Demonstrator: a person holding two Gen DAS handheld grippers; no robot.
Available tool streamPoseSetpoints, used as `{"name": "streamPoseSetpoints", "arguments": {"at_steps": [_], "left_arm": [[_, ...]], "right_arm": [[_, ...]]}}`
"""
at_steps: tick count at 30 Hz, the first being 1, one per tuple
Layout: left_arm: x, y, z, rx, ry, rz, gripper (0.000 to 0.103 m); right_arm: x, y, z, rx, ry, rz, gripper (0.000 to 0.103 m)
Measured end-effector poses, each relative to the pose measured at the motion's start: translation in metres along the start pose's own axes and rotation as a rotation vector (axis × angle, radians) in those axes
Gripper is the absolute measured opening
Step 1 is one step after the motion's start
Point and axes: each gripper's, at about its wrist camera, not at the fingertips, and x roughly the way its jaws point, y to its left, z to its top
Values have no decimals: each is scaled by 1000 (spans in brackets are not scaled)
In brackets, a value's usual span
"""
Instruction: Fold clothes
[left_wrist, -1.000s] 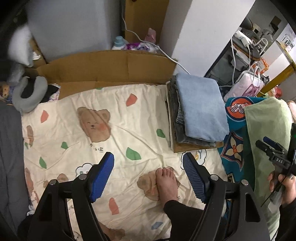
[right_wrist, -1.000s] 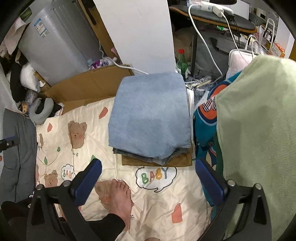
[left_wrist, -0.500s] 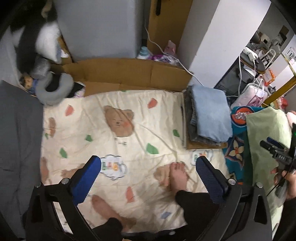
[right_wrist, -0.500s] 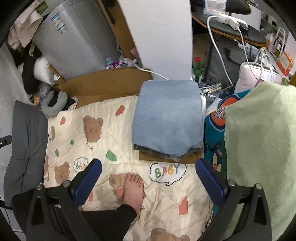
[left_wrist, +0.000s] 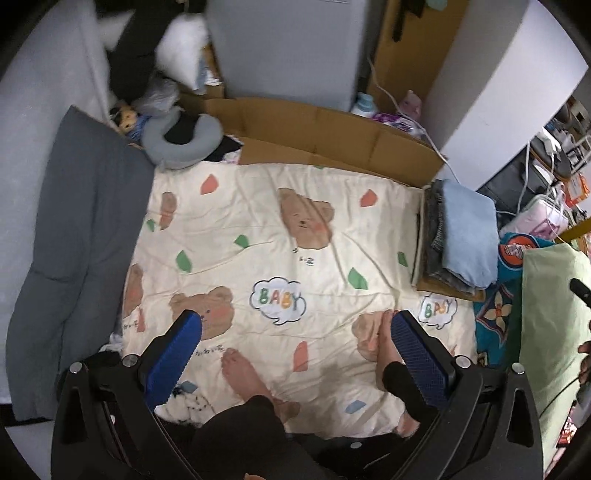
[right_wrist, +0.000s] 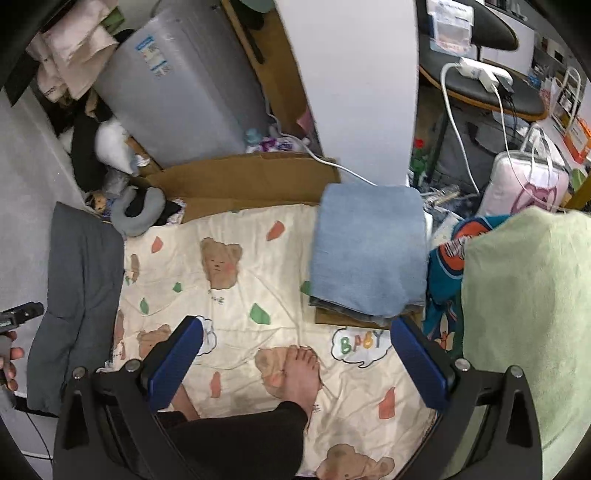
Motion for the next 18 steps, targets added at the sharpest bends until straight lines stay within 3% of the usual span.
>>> {"name": "streamPoseSetpoints", "arguments": {"at_steps": [6, 18], "left_arm": [[-10, 18, -31, 21, -120, 82, 102], [-35, 52, -75, -38, -189, 71, 102]], "right_arm": [[-20, 49, 0, -86, -28, 14, 102], [-25, 126, -12, -138, -57, 72, 102]]}}
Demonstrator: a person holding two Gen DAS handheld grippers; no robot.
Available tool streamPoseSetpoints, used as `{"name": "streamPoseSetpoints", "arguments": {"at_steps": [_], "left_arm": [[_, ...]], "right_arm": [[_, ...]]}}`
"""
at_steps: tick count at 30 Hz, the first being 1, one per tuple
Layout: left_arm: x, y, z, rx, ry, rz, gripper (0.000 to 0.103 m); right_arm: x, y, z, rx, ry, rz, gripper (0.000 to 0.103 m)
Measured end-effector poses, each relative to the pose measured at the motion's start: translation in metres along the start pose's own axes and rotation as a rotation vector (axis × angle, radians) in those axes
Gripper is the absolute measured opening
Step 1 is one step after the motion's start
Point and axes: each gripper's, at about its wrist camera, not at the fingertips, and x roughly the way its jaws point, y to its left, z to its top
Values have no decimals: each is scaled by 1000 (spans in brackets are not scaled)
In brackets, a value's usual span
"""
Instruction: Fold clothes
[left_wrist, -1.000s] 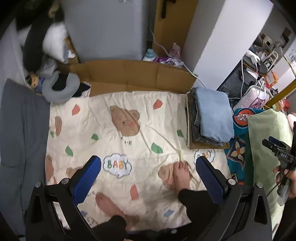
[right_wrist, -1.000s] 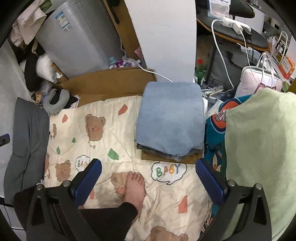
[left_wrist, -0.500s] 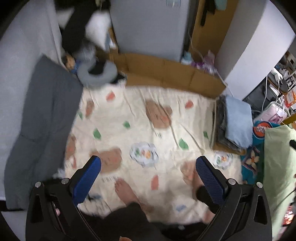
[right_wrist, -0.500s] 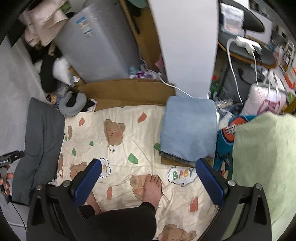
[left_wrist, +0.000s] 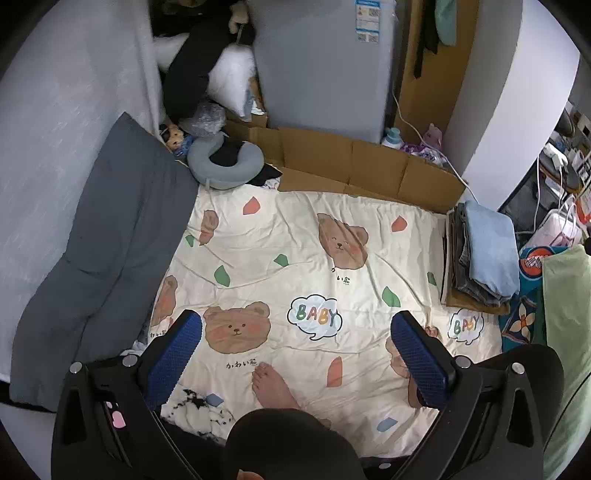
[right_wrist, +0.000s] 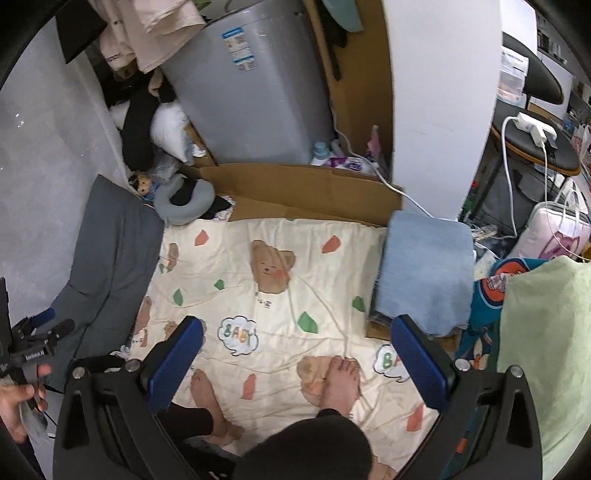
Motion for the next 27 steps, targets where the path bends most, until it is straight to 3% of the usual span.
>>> {"name": "streamPoseSetpoints", "arguments": {"at_steps": [13, 27], "left_arm": [[-2, 44, -53, -154, -58, -4, 102], [35, 47, -96, -219, -67, 11, 102]], "right_arm": [[20, 27, -34, 8, 6, 24, 102], [38, 24, -64, 35, -24, 33, 102]]}}
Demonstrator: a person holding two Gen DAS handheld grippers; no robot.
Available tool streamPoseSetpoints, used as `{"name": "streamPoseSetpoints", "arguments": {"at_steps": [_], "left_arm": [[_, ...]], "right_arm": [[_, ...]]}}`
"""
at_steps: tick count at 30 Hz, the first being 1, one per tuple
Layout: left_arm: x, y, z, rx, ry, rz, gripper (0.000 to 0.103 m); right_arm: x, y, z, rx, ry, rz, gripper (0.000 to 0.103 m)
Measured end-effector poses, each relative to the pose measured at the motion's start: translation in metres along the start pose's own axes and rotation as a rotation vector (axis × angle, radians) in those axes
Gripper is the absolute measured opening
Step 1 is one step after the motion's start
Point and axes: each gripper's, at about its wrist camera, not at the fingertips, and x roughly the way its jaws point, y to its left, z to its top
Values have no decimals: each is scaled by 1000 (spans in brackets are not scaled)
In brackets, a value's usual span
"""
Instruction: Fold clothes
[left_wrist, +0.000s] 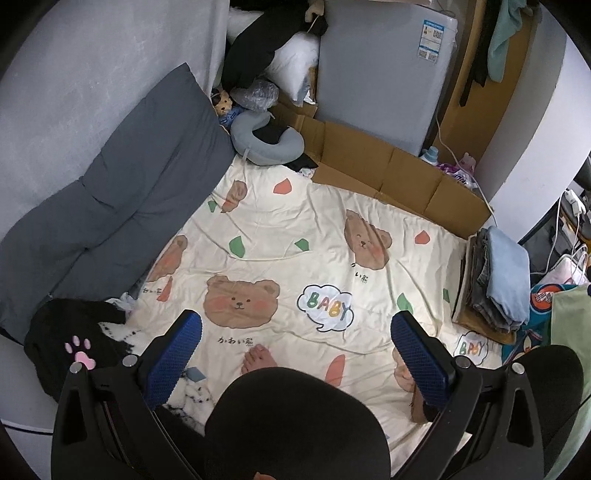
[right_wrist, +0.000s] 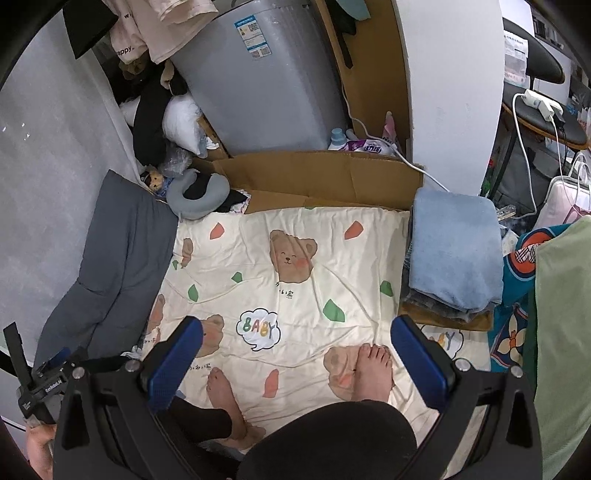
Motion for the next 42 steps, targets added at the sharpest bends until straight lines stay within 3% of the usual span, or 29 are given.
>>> {"name": "streamPoseSetpoints", "arguments": {"at_steps": [6, 16, 24, 28, 32, 42], "left_arm": [[17, -4, 0, -27, -13, -17, 102], [32, -27, -4, 27, -24, -29, 102], [28, -30, -1, 23, -40, -5, 102], [30, -25, -7, -2, -38, -68, 102], [28, -23, -8, -27, -71, -63, 102], [33, -33, -8, -4, -58, -8, 102]], "right_arm": [[13, -2, -9, -24, -14, -41, 102], [23, 5, -23, -59, -40, -71, 102], [34, 26, -28, -94, -12, -36, 102], [39, 31, -34, -94, 0, -57, 102], [39, 35, -38, -90, -22, -60, 102], [44, 41, -34, -120, -13, -85, 102]]}}
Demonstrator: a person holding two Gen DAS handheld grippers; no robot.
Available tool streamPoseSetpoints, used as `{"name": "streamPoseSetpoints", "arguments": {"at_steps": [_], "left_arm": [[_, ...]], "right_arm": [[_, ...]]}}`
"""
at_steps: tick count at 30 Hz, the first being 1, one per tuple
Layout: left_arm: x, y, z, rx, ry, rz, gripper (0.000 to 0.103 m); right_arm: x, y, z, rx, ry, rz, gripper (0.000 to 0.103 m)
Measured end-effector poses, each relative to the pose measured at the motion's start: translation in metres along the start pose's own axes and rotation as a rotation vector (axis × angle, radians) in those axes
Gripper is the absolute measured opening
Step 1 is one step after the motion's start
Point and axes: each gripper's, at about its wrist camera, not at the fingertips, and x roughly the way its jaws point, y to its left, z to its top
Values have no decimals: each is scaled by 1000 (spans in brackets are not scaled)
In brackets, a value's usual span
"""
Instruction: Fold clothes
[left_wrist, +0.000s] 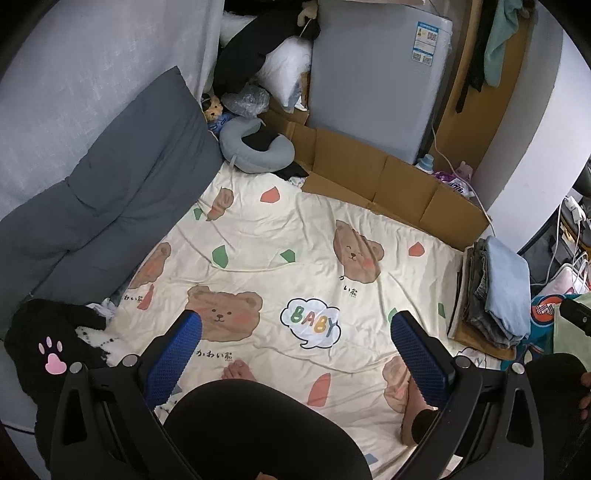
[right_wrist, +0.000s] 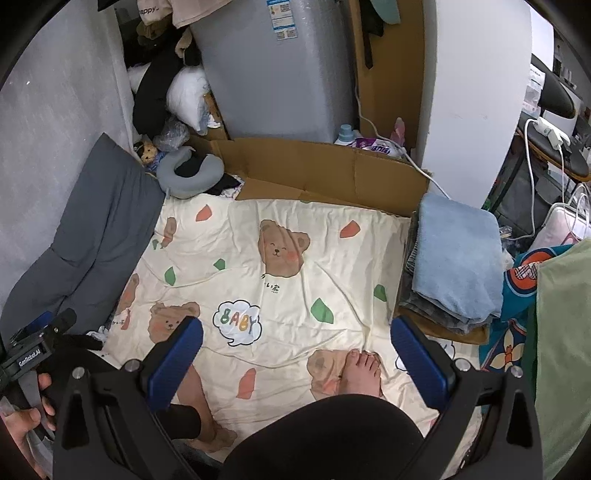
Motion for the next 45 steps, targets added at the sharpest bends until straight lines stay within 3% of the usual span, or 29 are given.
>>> {"name": "streamPoseSetpoints", "arguments": {"at_steps": [45], "left_arm": [[1, -3, -1, -5, 9, 65, 102]], "right_arm": [[-6, -1, -5, -17, -18, 23, 102]]}}
